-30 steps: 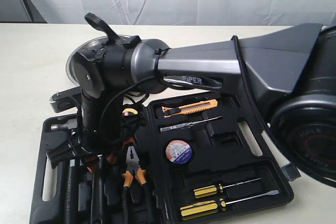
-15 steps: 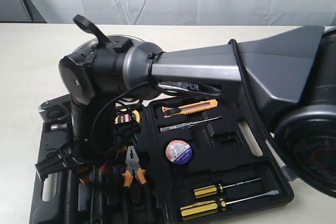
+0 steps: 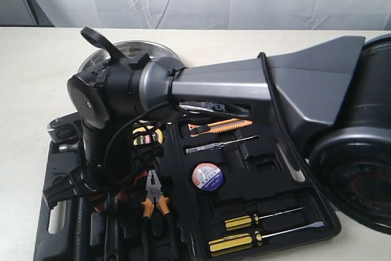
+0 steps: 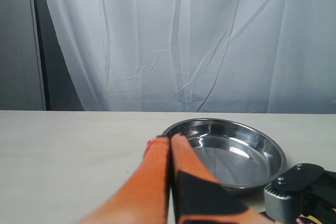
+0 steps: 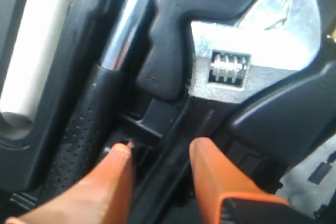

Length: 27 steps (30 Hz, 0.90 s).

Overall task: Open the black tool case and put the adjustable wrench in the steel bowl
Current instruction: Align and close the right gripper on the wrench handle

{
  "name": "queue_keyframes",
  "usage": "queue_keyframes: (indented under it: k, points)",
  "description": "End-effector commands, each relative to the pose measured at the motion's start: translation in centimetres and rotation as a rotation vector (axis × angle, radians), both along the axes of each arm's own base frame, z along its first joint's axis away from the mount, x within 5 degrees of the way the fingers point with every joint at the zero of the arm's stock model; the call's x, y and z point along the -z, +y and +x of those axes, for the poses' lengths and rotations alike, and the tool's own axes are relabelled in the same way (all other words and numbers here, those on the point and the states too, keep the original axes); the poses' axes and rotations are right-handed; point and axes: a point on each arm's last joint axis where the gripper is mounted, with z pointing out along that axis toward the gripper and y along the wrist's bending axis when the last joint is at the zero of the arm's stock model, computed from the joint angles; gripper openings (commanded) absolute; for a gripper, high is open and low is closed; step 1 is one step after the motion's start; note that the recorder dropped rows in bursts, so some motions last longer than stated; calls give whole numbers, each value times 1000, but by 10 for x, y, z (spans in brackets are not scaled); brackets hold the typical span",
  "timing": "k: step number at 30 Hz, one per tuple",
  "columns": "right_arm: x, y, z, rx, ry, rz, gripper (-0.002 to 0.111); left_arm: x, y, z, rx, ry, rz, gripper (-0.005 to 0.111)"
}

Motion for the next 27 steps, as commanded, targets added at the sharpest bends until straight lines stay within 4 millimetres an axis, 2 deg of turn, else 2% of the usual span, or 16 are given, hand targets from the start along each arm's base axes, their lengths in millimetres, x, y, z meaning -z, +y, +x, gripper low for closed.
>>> queue_keyframes:
  k: [1, 10, 19, 27]
  points:
    - [12, 5, 6, 37, -39, 30, 37, 1, -1, 0, 11, -1, -2, 0]
    - [12, 1, 6, 78, -28, -15, 37, 1, -1, 0, 11, -3, -2, 0]
    - [13, -15, 11, 35, -95, -188, 37, 1, -1, 0, 11, -3, -2, 0]
    - [5, -11, 13, 95, -121, -128, 37, 1, -1, 0, 11, -1, -2, 0]
